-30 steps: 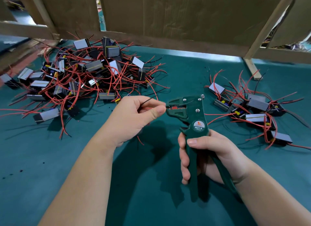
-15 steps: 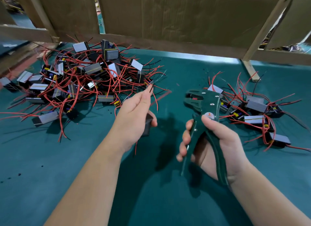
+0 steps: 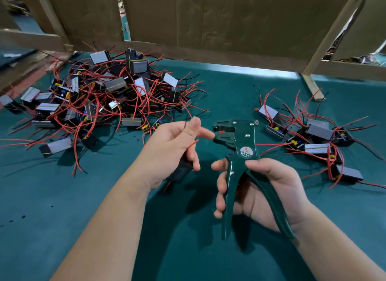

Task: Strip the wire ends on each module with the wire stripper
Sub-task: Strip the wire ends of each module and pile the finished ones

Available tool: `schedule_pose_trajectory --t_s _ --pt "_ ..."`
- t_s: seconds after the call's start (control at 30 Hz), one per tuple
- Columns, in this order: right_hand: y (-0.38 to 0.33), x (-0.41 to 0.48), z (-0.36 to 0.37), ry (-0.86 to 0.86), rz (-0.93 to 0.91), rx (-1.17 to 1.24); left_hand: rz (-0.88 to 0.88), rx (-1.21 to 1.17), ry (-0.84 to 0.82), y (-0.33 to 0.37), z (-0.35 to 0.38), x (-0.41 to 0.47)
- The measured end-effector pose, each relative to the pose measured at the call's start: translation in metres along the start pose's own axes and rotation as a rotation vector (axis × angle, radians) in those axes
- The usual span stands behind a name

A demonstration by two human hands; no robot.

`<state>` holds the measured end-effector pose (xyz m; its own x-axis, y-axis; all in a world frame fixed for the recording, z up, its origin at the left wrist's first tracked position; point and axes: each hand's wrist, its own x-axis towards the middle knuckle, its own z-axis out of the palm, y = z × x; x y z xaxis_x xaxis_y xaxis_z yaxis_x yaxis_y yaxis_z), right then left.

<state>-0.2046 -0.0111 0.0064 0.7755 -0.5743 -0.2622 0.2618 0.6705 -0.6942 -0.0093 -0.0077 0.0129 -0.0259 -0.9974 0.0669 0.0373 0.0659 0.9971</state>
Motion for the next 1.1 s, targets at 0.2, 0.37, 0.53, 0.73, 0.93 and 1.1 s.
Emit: schedule_pose_trajectory --t_s 0.2,0.37,0.53,0.73,0.93,1.1 --pt "-0.0027 -0.0006 0.001 -0.007 -0.004 0.012 -0.089 -0.165 -0.064 0.0019 0.0028 -0.0019" --pt "-0.0044 -0.0007 0.001 -0.002 -0.022 0.022 0.003 -0.071 -0.002 -0.0024 0.0038 0.0004" --pt "-0.0054 -0.0013 0.0004 0.004 -0.022 0.022 0.023 -0.069 0.05 -0.004 0.0013 0.0006" --pt "-0.0065 -0.0018 0.0 -0.009 -0.015 0.02 0.027 -0.065 0.016 -0.0037 0.002 0.0006" --pt "-0.0073 -0.0041 -0.0014 -0.06 -0.004 -0.002 0.042 -0.011 0.09 -0.0012 0.0009 0.0014" --pt "-0.005 -0.0062 -0.002 -0.114 -0.002 -0.04 0.019 0.052 0.183 -0.0008 0.0021 0.0013"
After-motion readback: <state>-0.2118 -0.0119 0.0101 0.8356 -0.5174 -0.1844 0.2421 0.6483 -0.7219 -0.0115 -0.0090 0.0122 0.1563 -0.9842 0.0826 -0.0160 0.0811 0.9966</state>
